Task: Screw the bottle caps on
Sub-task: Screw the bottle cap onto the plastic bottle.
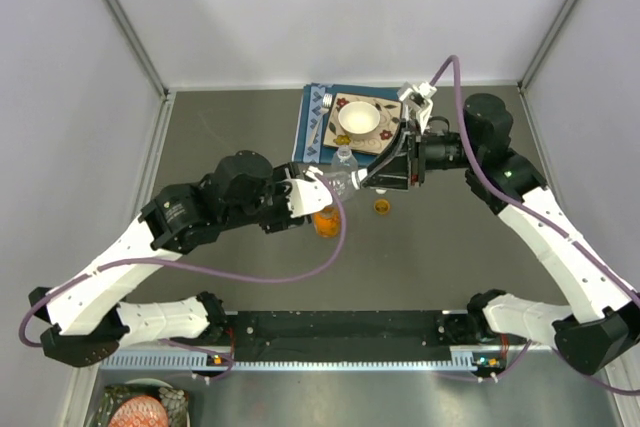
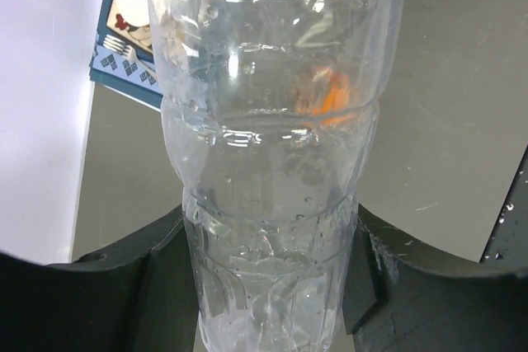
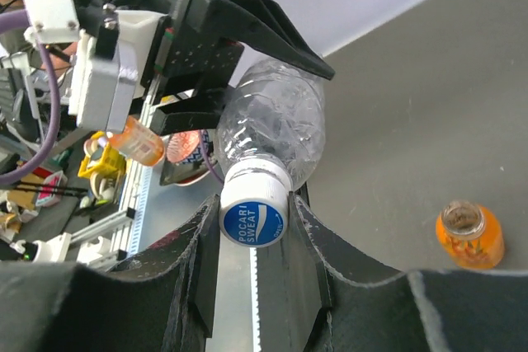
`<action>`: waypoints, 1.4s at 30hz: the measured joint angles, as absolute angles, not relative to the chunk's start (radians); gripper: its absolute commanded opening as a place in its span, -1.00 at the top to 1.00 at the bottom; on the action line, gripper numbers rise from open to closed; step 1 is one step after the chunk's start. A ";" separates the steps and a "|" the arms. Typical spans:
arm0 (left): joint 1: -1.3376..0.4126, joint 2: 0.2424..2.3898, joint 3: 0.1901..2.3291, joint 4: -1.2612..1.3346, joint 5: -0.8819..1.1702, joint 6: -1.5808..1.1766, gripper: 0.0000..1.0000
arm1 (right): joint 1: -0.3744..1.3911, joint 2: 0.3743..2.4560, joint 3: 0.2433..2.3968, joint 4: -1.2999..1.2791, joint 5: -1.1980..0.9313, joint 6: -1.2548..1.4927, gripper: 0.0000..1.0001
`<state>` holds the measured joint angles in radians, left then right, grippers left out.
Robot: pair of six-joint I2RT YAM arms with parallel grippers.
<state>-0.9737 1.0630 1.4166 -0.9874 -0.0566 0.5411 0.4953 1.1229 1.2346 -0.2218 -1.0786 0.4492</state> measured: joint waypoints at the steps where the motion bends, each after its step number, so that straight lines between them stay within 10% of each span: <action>1: -0.976 1.064 1.411 -0.986 -0.068 0.545 0.14 | 0.496 1.127 1.239 -0.253 -1.065 0.440 0.99; 42: -1.028 1.063 1.325 -0.868 -0.387 0.558 0.18 | 0.542 1.151 1.205 -0.182 -0.749 0.841 0.89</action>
<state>-1.0283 1.0626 1.3251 -0.8677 -0.3874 0.5575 0.5415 1.1507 1.2049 -0.1818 -0.7490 0.8406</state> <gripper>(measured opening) 0.601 0.333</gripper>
